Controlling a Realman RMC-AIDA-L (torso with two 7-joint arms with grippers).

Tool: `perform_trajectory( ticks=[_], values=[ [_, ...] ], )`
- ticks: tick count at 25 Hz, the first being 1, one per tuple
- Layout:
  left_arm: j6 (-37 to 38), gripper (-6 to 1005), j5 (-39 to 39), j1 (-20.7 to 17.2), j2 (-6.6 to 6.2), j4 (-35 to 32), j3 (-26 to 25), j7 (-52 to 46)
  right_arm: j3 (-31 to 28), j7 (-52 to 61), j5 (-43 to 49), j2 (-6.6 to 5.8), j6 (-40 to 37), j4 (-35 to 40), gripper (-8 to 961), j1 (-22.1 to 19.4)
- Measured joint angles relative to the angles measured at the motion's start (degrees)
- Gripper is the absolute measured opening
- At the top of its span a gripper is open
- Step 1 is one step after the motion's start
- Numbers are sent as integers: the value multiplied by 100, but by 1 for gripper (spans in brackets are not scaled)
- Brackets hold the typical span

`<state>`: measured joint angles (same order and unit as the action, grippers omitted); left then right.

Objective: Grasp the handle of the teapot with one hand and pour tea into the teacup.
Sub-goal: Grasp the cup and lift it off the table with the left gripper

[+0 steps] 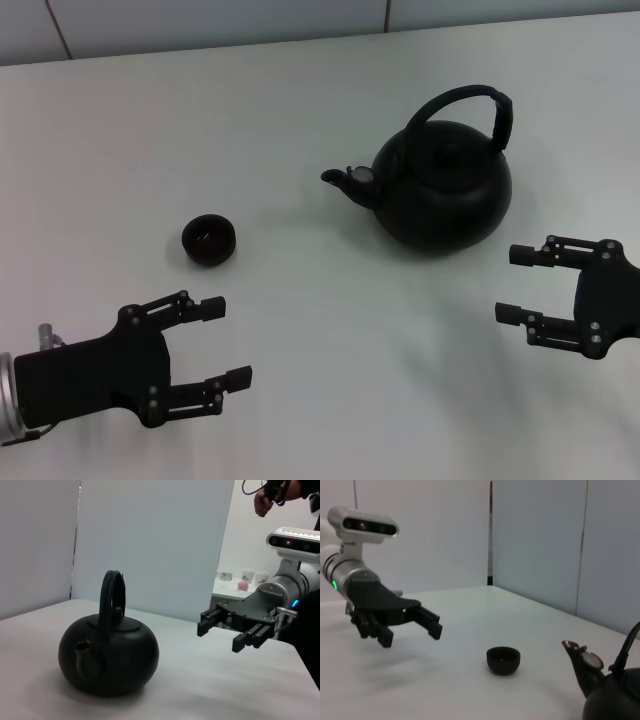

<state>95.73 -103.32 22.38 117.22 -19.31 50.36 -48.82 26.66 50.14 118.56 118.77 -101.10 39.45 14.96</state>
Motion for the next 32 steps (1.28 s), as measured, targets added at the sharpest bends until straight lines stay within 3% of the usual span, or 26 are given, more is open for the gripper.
perform_trajectory(
  ticks=[1,8,22,23,26,27,32],
  values=[
    [-102,830,-165,57,-10,-284,38,-419,1,-9,34,0,17,-1,654,15],
    [-73,828,-181,110,-15,-422,14,-691,81,-91,120,4,145,-32,654,79],
    [-67,818,-121,59,20,-452,-179,-745,114,-141,115,10,205,-157,654,85],
    [-128,818,-114,36,75,-419,-726,-650,106,-141,105,12,206,-167,654,85],
    [-282,815,-104,20,103,-254,-1487,-300,99,-143,86,19,205,-200,653,86],
    [-350,814,-98,2,111,14,-2093,158,96,-143,74,21,202,-224,653,96],
    [-363,811,-96,-63,107,337,-2608,836,93,-145,68,29,210,-228,654,129]
  ],
)
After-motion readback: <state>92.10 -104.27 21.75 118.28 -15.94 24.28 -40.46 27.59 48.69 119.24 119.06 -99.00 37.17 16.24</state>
